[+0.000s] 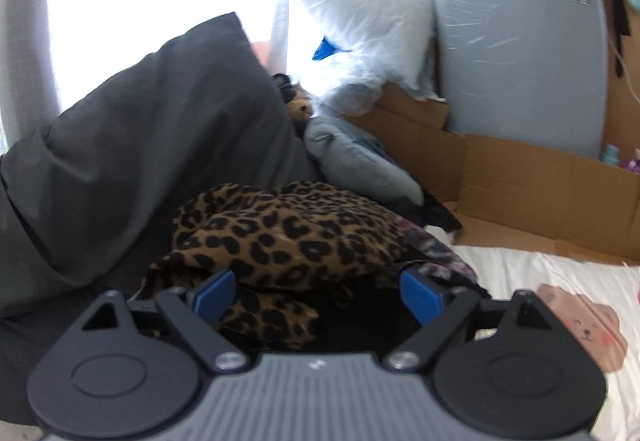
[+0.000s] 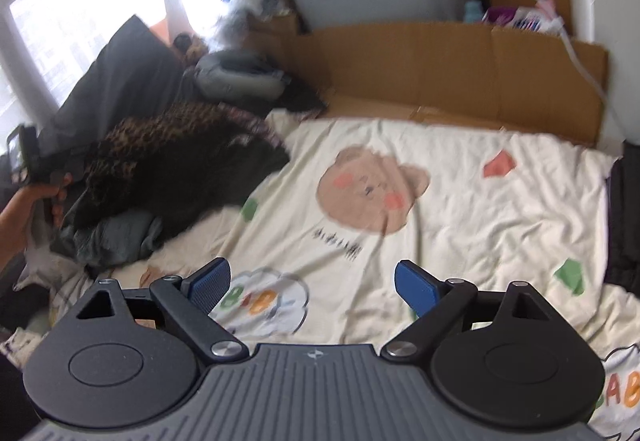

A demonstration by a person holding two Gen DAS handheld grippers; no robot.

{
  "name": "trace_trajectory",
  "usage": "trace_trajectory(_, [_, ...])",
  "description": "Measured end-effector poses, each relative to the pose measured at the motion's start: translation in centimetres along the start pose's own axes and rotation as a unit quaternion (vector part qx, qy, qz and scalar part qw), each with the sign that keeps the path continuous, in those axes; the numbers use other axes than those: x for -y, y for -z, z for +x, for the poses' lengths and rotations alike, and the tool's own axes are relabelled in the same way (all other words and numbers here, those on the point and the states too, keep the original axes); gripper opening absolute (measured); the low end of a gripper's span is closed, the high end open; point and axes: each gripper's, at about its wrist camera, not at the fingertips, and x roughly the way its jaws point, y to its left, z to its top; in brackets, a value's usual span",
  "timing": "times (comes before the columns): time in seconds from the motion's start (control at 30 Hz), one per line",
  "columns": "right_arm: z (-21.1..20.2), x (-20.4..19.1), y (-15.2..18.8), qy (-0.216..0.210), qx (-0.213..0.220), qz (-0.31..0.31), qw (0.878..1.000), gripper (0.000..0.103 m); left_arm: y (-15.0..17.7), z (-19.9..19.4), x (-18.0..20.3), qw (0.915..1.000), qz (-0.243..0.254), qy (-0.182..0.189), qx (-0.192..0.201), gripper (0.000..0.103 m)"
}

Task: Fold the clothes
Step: 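Move the left tool toward the leopard-print garment on the clothes pile, then grasp the leopard-print garment with the left tool and lift it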

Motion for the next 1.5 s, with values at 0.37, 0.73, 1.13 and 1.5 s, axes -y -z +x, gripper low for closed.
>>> trace_trajectory(0.37, [0.9, 0.2, 0.1, -0.028, -0.027, 0.001, 0.999, 0.091, -2.3, 3.1, -4.7, 0.9995, -0.026, 0.020, 0.001, 0.099])
trace_trajectory(0.73, [0.0, 3.1, 1.1, -0.009, -0.035, 0.013, 0.999, 0.085, -2.5, 8.8, -7.3, 0.9954, 0.007, 0.025, -0.092, 0.101])
trace_trajectory(1.13, [-1.2, 7.5, 3.7, 0.021, -0.015, 0.077, 0.997, 0.074, -1.1, 11.4, -8.3, 0.9870, -0.036, 0.048, -0.149, 0.011])
trace_trajectory(1.5, [-1.4, 7.5, 3.8, 0.014, 0.006, 0.070, 0.997, 0.061, -4.4, 8.1, -4.6, 0.9835, -0.014, 0.102, -0.149, 0.008])
